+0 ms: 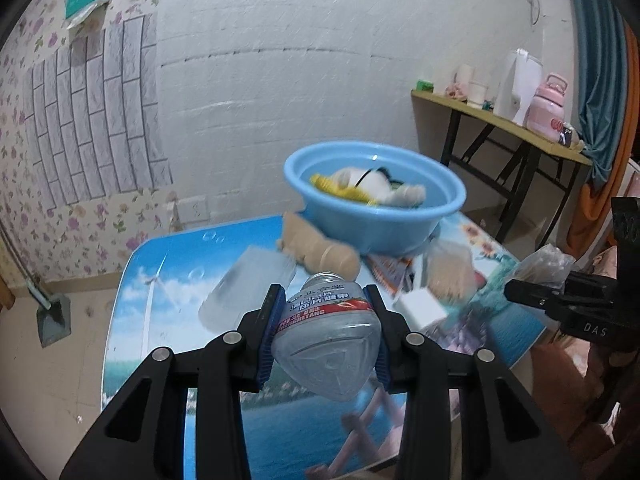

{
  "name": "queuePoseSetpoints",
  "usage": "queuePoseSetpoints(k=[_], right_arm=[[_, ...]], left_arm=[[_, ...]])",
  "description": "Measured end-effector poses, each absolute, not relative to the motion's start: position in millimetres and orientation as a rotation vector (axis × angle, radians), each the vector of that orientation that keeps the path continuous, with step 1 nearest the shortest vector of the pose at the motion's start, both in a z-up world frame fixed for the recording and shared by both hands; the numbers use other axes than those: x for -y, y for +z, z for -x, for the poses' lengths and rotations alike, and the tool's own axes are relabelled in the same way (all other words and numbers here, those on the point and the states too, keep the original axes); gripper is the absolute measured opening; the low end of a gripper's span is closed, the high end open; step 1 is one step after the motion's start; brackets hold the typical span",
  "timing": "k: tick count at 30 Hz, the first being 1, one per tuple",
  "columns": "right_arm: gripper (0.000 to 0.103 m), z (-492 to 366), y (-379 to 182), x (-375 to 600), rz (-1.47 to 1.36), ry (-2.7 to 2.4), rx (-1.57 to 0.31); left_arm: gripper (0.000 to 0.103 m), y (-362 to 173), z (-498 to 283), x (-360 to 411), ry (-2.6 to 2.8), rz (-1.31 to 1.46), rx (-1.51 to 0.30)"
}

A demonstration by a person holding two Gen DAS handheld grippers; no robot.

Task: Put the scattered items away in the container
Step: 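Grasp the red-labelled glass jar with the left tool and lift it, then carry the jar and swab bag over the blue basin and open both tools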

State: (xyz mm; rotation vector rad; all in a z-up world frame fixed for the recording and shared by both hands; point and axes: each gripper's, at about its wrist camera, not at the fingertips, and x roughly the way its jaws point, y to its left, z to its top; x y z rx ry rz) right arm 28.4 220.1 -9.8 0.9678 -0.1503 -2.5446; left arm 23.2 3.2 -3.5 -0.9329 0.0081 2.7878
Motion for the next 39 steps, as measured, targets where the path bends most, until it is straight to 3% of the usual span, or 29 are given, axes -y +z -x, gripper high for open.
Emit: queuePoseSetpoints(k=[17, 34, 36, 38, 39], right_arm=[[0.027, 10, 31, -225, -0.8, -2.574, 0.154], [0.028, 115, 27, -224, -0.815, -2.549, 0.178], [0.029, 126, 24, -224, -0.836, -2.546, 0.173], [0.03, 135, 20, -224, -0.864, -2.548, 0.155], [0.031, 137, 18, -224, -0.872, -2.55, 0.145]], left_arm=[[0.038, 36, 35, -47, 2.742, 0.787, -0.062], [0.039, 29, 139, -89, 2.718, 0.81, -0.181], [0.045, 26, 148, -92, 2.735, 0.831, -0.187], [0.062, 23, 154, -93, 2.739, 0.843, -0.185], [0.066, 22, 155, -94, 2.738, 0.847, -0.183]])
